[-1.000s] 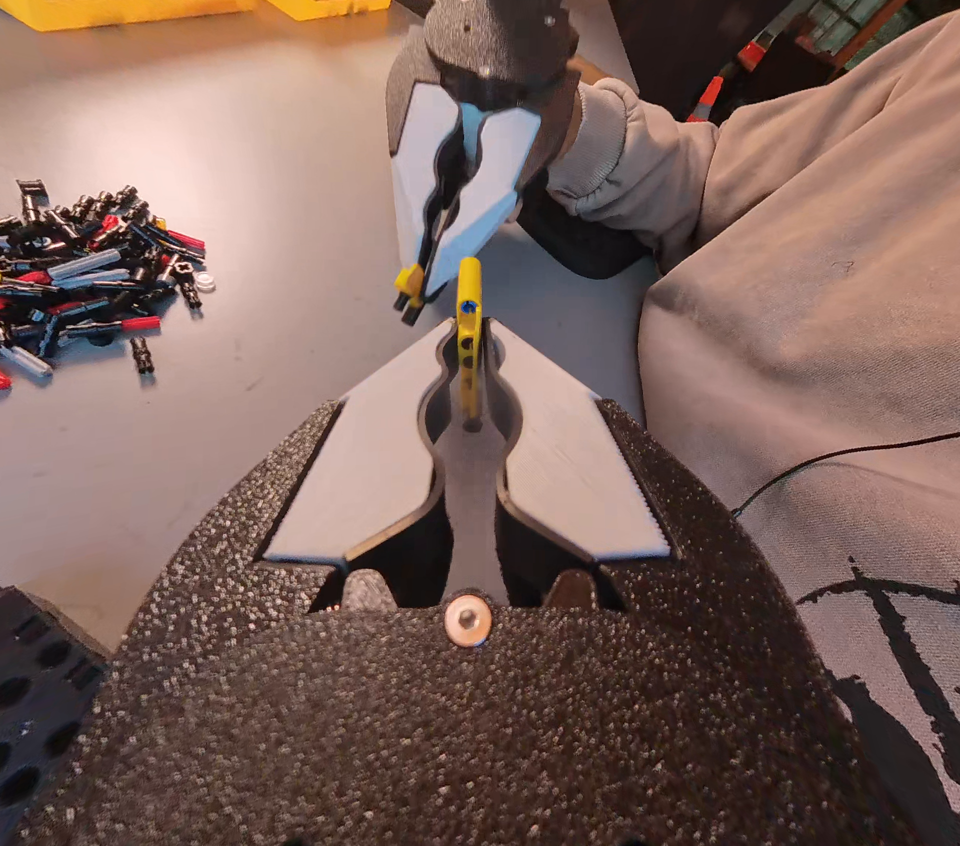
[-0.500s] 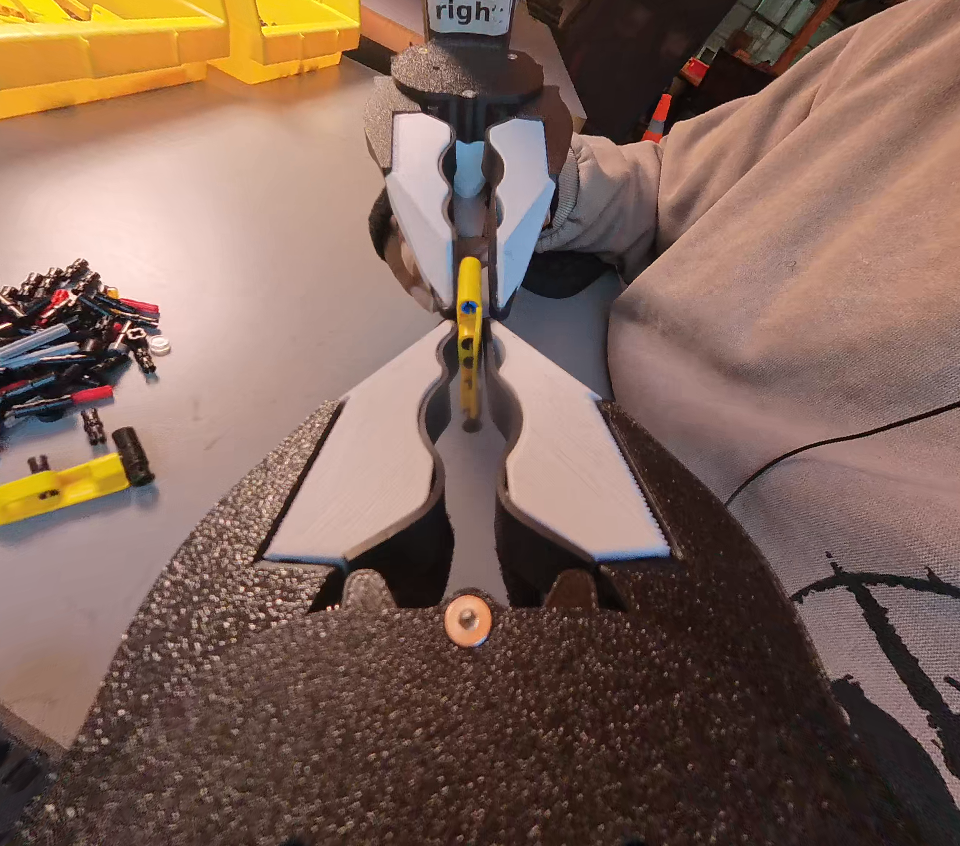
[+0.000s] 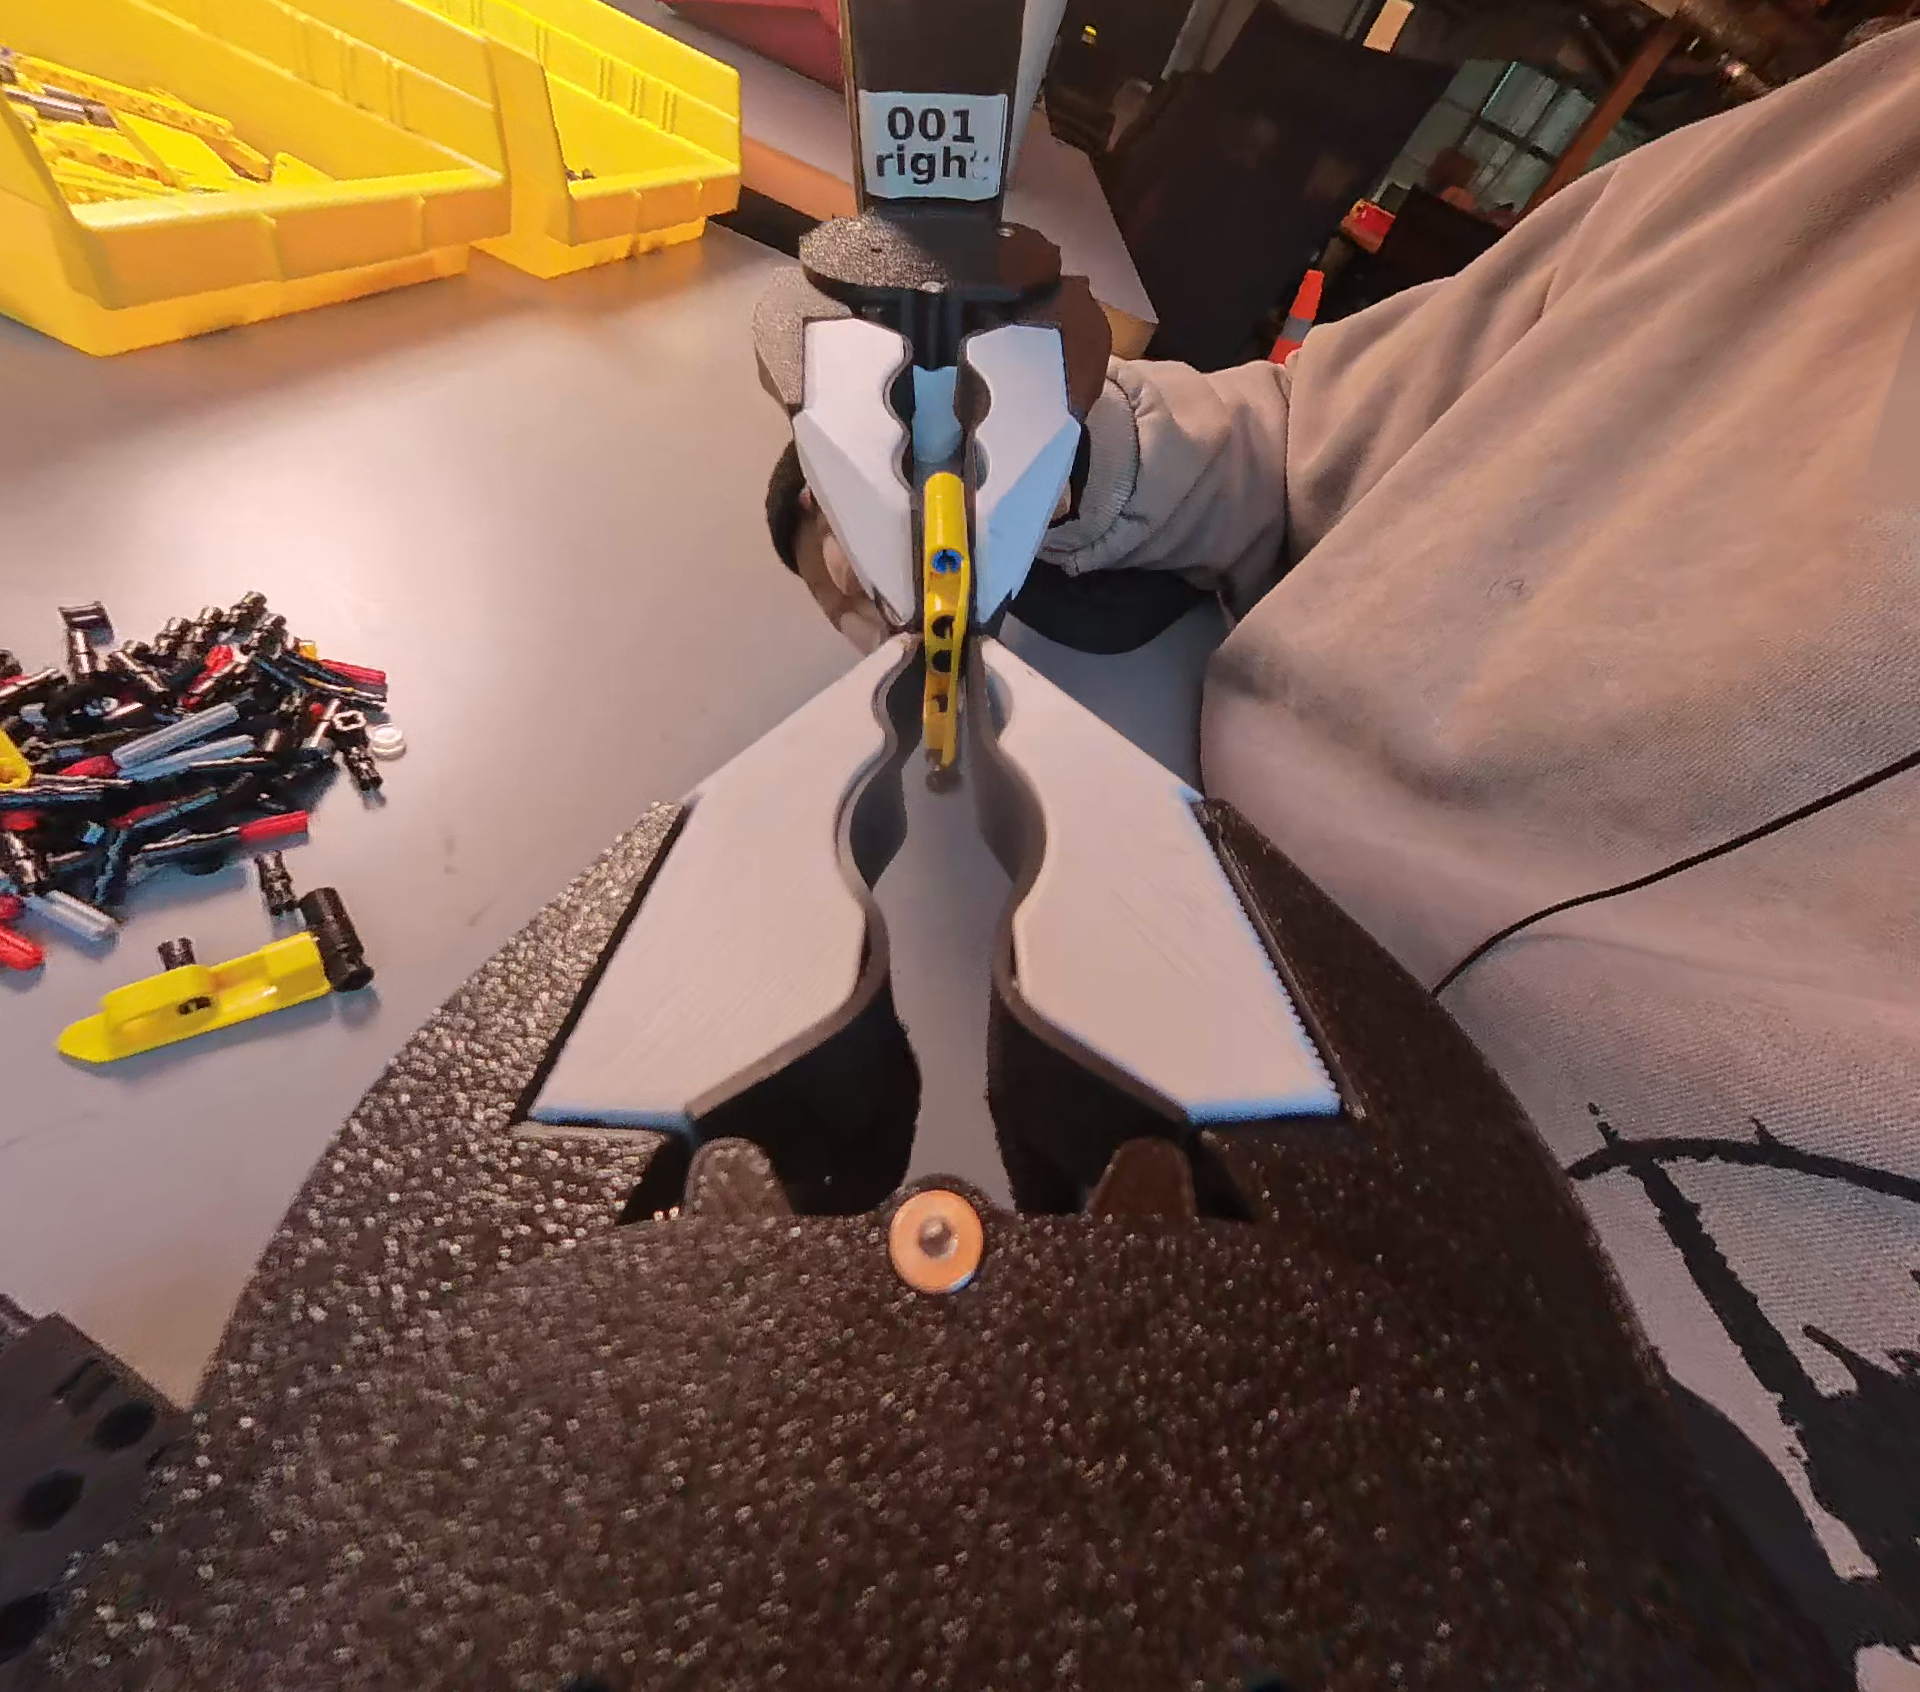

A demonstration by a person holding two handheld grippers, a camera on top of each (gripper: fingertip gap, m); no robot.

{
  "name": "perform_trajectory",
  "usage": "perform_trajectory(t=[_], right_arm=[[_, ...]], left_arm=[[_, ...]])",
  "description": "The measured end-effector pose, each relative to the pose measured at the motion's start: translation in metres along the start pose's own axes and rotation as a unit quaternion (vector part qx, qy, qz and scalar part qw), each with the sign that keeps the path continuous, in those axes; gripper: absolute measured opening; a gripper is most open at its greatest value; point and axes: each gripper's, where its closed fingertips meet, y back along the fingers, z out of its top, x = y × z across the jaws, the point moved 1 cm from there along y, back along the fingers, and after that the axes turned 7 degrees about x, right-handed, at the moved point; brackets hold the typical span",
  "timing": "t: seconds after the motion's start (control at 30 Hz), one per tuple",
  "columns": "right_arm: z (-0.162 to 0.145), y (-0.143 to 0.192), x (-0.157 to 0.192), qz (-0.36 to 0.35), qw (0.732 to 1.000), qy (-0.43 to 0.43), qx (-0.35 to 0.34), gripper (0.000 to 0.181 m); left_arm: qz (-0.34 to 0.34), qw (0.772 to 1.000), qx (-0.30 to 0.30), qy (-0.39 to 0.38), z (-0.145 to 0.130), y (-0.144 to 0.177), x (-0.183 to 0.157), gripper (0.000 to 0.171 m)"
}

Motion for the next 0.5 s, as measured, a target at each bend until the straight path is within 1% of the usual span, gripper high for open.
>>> perform_trajectory(t=[0.07,0.17,0.37,0.4,0.43,0.47,0.5], right_arm=[[0.006,0.002,0.002,-0.002,1.0,0.012,-0.012,0.006],[0.011,0.003,0.003,0.003,1.0,0.007,-0.031,0.006],[0.007,0.01,0.007,0.015,1.0,0.01,-0.014,0.006],[0.007,0.02,0.004,0.014,1.0,0.008,-0.023,0.006],[0.014,0.048,-0.01,-0.008,0.998,-0.016,-0.064,0.006],[0.018,0.078,-0.026,-0.048,0.994,-0.029,-0.096,0.005],[0.015,0.09,-0.034,-0.082,0.992,-0.025,-0.094,0.006]], left_arm=[[-0.009,1.0,-0.016,0.01,0.005,0.002,-0.002,0.006],[-0.007,1.0,-0.025,0.01,0.01,0.005,-0.003,0.006],[-0.014,1.0,-0.008,-0.004,0.008,0.002,-0.006,0.005],[0.009,0.999,-0.045,0.009,0.017,0.02,0.005,0.005],[0.038,0.993,-0.103,0.035,0.028,0.057,0.023,0.005],[0.076,0.988,-0.128,0.037,0.029,0.084,0.035,0.004],[0.091,0.99,-0.107,0.033,0.021,0.084,0.039,0.005]])
